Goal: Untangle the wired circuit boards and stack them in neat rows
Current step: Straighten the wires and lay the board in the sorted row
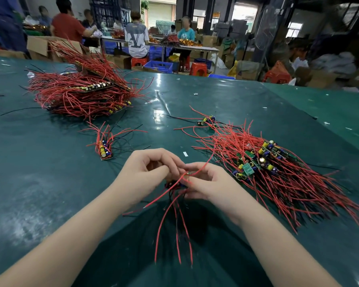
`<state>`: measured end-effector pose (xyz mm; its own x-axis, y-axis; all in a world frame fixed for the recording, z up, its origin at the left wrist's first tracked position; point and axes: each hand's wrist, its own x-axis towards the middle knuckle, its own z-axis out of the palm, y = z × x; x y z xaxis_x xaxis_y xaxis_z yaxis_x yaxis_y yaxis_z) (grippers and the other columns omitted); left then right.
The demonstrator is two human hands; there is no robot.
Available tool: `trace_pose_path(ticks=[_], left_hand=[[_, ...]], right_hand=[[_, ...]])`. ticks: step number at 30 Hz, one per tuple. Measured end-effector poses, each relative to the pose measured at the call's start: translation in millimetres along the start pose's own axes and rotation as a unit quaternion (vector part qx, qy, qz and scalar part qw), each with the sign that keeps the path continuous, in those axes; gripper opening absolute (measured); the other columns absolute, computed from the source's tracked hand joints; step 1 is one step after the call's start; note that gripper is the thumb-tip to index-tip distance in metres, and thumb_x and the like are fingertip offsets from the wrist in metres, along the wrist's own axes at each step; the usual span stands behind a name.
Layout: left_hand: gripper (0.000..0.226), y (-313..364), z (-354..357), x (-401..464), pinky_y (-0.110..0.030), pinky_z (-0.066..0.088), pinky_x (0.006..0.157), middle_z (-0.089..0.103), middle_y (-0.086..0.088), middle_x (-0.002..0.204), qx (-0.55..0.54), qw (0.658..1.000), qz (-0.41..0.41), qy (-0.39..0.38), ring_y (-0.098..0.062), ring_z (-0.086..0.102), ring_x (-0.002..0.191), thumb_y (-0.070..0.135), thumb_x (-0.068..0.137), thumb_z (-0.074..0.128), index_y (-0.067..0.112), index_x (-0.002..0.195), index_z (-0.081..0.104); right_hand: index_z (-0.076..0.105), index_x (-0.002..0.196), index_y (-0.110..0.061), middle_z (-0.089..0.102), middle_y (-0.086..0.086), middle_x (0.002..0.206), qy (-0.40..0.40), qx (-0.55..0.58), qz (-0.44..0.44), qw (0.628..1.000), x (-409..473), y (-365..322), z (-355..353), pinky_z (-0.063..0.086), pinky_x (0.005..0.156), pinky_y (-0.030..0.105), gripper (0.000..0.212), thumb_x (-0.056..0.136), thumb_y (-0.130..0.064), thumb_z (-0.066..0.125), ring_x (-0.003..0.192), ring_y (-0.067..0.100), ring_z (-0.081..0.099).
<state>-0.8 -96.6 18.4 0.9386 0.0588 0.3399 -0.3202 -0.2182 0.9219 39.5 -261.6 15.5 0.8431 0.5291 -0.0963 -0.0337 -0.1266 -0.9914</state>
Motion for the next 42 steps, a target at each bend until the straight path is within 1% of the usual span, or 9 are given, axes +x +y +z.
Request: trace_pose_path(ticks=[4,6,8,12,18,22,29,36,42], left_hand=[[0.035,-2.5,-2.9,0.0,-0.021,0.053,0.061,0.069,0.002,0.092,0.086,0.993,0.046,0.069,-0.005,0.064,0.082,-0.016,0.082,0.057,0.015,0.073,0.071],[0.021,-5.3,-9.8,3.5,-0.020,0.050,0.073,0.068,0.006,0.099,0.145,0.984,0.036,0.092,-0.005,0.062,0.096,0.005,0.080,0.070,0.025,0.086,0.072],[0.024,-6.0,-16.3,6.8,-0.022,0.047,0.085,0.070,0.007,0.104,0.101,0.992,-0.041,0.059,-0.005,0.062,0.101,0.020,0.076,0.077,0.029,0.097,0.072],[0.024,-3.9,-11.6,5.3,-0.019,0.052,0.080,0.075,-0.005,0.093,-0.061,0.989,-0.127,-0.040,-0.010,0.069,0.086,0.017,0.074,0.073,0.010,0.097,0.072],[0.027,-0.1,-8.5,3.2,-0.020,0.055,0.069,0.074,-0.016,0.087,-0.138,0.980,-0.144,-0.031,-0.018,0.071,0.077,0.013,0.066,0.073,0.002,0.091,0.072],[0.020,3.2,-11.1,2.2,-0.022,0.056,0.069,0.074,-0.014,0.086,-0.172,0.971,-0.154,-0.056,-0.017,0.071,0.076,0.011,0.066,0.072,0.006,0.085,0.075],[0.019,10.1,-14.2,1.4,-0.019,0.053,0.068,0.074,-0.009,0.083,-0.181,0.965,-0.170,-0.087,-0.012,0.069,0.074,0.013,0.065,0.071,0.009,0.083,0.077],[0.019,11.4,-12.2,0.4,-0.019,0.055,0.070,0.073,-0.007,0.084,-0.203,0.955,-0.192,-0.100,-0.011,0.068,0.075,0.011,0.068,0.069,0.009,0.085,0.076],[0.017,13.3,-15.5,0.6,-0.013,0.053,0.061,0.075,0.000,0.084,-0.237,0.941,-0.208,-0.124,-0.004,0.068,0.071,0.011,0.070,0.077,0.019,0.085,0.079]], right_hand=[[0.065,0.098,-0.013,0.069,0.007,0.086,0.038,0.040,-0.011,0.998,2.8,1.6,-0.7,0.058,0.075,0.027,0.019,0.087,0.003,0.063,0.073,0.014,0.067],[0.065,0.097,-0.013,0.070,0.005,0.085,0.040,0.090,-0.004,0.995,4.6,2.1,-3.9,0.058,0.080,0.030,0.020,0.085,0.004,0.065,0.075,0.016,0.068],[0.067,0.093,-0.010,0.072,0.009,0.088,0.027,0.143,-0.005,0.989,5.3,1.5,-5.8,0.059,0.079,0.030,0.018,0.080,0.002,0.068,0.078,0.017,0.070],[0.068,0.096,-0.004,0.073,0.013,0.091,-0.001,0.207,-0.015,0.978,4.7,-1.2,-5.0,0.059,0.074,0.028,0.030,0.067,-0.006,0.071,0.076,0.018,0.071],[0.068,0.091,0.000,0.074,0.012,0.085,-0.013,0.215,-0.009,0.976,4.0,-1.9,-6.0,0.056,0.064,0.022,0.027,0.065,-0.008,0.071,0.072,0.017,0.072],[0.073,0.082,-0.004,0.074,0.011,0.082,-0.035,0.210,-0.019,0.977,3.6,-3.5,-8.4,0.055,0.063,0.021,0.018,0.064,-0.008,0.073,0.071,0.017,0.072],[0.076,0.086,-0.007,0.074,0.011,0.089,-0.084,0.189,-0.028,0.978,2.7,-3.4,-14.9,0.057,0.071,0.025,0.020,0.067,-0.012,0.078,0.079,0.023,0.073],[0.079,0.083,-0.017,0.076,0.007,0.089,-0.095,0.180,-0.003,0.979,3.9,-2.4,-17.2,0.056,0.070,0.022,0.013,0.075,-0.013,0.070,0.080,0.019,0.073],[0.075,0.093,-0.008,0.074,0.012,0.092,-0.126,0.238,-0.001,0.963,4.3,-2.9,-16.8,0.057,0.070,0.027,0.024,0.072,-0.018,0.073,0.081,0.021,0.073]])
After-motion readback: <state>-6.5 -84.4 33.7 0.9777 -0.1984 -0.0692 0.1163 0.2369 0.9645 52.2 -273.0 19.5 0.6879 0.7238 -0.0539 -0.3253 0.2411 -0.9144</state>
